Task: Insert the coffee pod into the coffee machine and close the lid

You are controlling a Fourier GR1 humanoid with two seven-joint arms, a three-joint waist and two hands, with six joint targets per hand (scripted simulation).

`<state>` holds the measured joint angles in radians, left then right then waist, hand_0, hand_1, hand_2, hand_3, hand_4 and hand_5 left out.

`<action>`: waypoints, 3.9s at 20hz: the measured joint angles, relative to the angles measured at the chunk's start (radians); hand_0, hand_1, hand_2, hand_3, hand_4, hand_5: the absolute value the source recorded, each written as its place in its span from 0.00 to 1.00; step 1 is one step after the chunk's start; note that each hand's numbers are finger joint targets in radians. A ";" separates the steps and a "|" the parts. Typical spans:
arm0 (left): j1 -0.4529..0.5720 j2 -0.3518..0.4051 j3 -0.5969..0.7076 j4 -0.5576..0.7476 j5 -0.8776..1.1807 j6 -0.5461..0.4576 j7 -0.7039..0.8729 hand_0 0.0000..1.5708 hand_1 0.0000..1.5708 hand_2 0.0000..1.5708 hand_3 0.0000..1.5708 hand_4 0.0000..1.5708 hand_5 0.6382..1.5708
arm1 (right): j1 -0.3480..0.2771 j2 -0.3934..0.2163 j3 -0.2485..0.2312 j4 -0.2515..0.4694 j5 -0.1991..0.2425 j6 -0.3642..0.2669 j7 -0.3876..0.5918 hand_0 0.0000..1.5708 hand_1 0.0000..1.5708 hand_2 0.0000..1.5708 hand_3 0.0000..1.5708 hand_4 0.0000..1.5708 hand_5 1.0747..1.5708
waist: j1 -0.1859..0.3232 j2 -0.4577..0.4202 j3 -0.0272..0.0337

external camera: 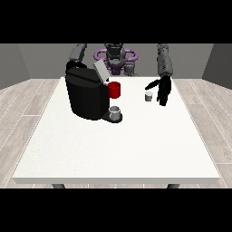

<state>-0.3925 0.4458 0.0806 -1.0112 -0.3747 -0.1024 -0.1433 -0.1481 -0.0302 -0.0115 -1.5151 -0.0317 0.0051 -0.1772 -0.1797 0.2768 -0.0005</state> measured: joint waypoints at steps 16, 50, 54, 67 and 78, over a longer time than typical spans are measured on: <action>-0.149 0.036 -0.031 0.236 -0.133 -0.026 -0.062 0.00 0.00 0.06 0.00 0.00 1.00 | -0.080 0.005 -0.022 0.103 0.028 -0.044 -0.042 0.00 0.00 0.00 0.00 0.24 1.00 | 0.010 0.050 0.0152; -0.186 -0.107 -0.108 0.304 -0.315 0.091 -0.124 0.83 0.83 0.88 0.85 0.43 1.00 | -0.089 -0.016 -0.103 0.299 -0.016 -0.052 -0.067 0.00 0.00 0.00 0.00 0.22 1.00 | 0.043 -0.073 0.0045; -0.204 -0.121 -0.093 0.316 -0.303 0.071 -0.150 0.92 0.92 0.90 0.83 0.39 1.00 | -0.075 -0.027 -0.117 0.336 -0.031 -0.034 -0.089 0.00 0.00 0.00 0.00 0.19 1.00 | 0.052 -0.097 0.0019; -0.296 -0.182 -0.061 0.244 -0.250 -0.076 -0.055 0.88 0.88 0.90 0.87 0.38 1.00 | -0.075 -0.056 -0.135 0.465 -0.034 -0.021 -0.119 0.00 0.00 0.00 0.00 0.16 1.00 | 0.094 -0.209 0.0008; -0.368 -0.194 -0.036 0.187 -0.222 -0.163 0.033 0.85 0.85 0.89 0.88 0.41 1.00 | -0.061 -0.056 -0.106 0.439 -0.027 -0.011 -0.101 0.00 0.00 0.00 0.00 0.10 1.00 | 0.064 -0.248 0.0006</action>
<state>-0.7608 0.2513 0.0444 -0.8244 -0.5969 -0.2658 -0.1098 -0.2090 -0.0866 -0.1178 -1.0757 -0.0587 -0.0063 -0.2783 -0.1159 0.0286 0.0001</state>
